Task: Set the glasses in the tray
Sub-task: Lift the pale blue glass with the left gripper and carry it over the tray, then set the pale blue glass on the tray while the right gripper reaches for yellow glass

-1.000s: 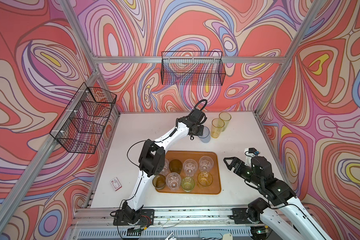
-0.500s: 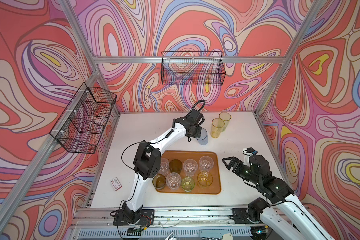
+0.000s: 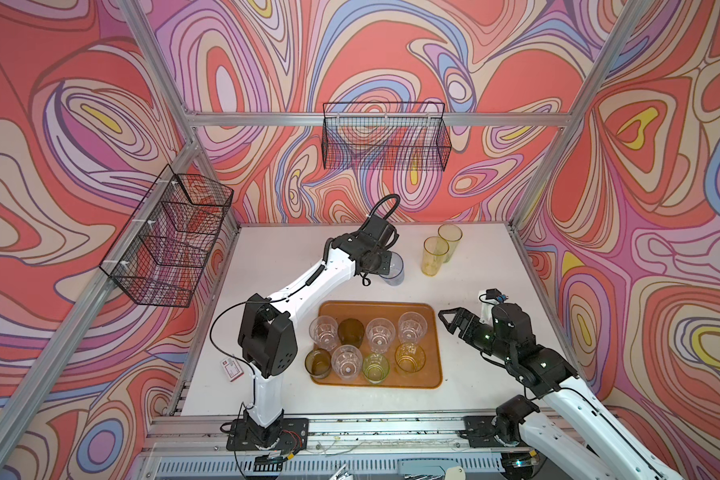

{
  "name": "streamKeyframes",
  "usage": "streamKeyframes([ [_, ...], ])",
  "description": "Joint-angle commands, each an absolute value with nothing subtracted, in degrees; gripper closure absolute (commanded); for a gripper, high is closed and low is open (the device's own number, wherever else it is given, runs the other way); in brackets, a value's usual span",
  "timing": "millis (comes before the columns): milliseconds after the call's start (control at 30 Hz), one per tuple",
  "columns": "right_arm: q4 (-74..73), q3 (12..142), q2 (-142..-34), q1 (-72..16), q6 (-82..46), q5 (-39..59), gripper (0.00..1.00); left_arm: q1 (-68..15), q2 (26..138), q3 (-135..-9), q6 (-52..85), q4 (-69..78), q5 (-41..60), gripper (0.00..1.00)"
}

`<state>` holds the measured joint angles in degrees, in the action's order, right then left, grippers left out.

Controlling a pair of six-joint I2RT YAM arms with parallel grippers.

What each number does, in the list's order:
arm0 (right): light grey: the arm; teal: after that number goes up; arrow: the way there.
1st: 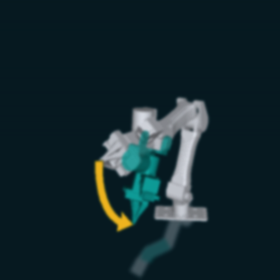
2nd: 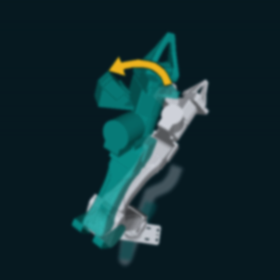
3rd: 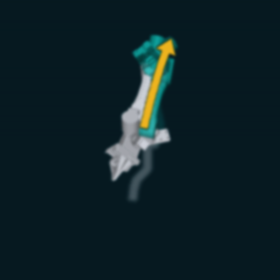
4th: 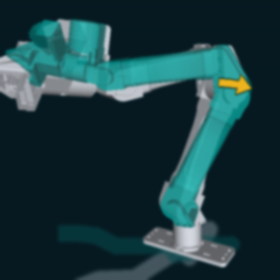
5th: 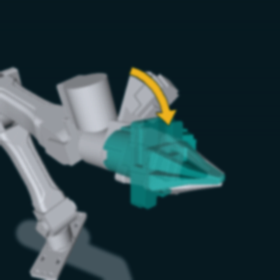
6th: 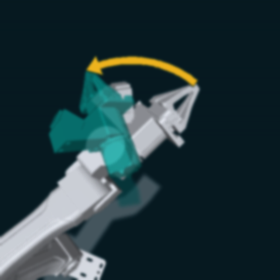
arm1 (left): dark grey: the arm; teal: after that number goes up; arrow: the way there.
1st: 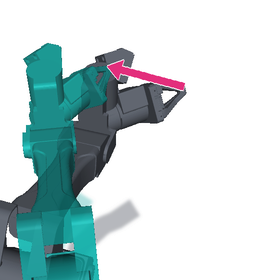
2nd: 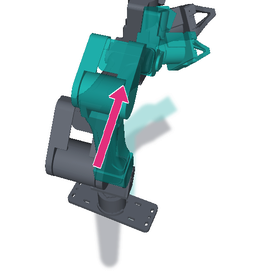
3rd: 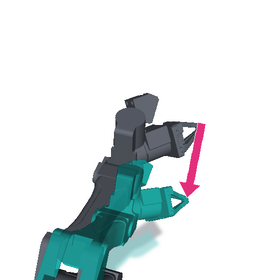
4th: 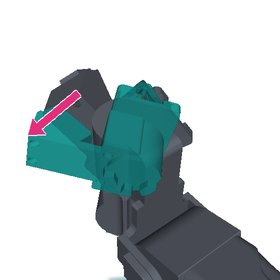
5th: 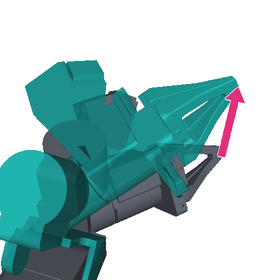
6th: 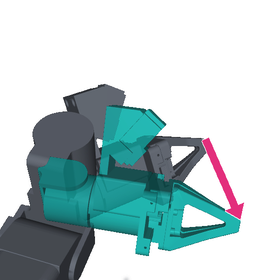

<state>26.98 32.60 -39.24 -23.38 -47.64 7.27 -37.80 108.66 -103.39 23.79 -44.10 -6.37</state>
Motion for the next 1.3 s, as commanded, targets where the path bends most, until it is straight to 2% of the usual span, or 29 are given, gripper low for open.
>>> streamKeyframes([
  [0, 24.65, 35.42, -40.98, -23.18, -44.60, 6.67, 0.04, -37.53, 104.60, -101.02, 23.81, -46.58, -8.41, 1.00],
  [300, 22.91, 38.51, -46.21, -23.20, -39.79, 8.91, 0.04, -37.48, 97.64, -95.91, 23.52, -52.21, -10.27, 1.00],
  [633, 20.31, 38.06, -48.57, -23.20, -38.71, 10.97, 0.04, -37.46, 90.12, -85.70, 22.51, -56.16, -19.17, 1.00],
  [1267, 20.54, 37.10, -49.31, -23.13, -39.55, 10.42, 0.04, -31.87, 92.09, -80.51, 23.27, -55.54, -15.91, 1.00],
])
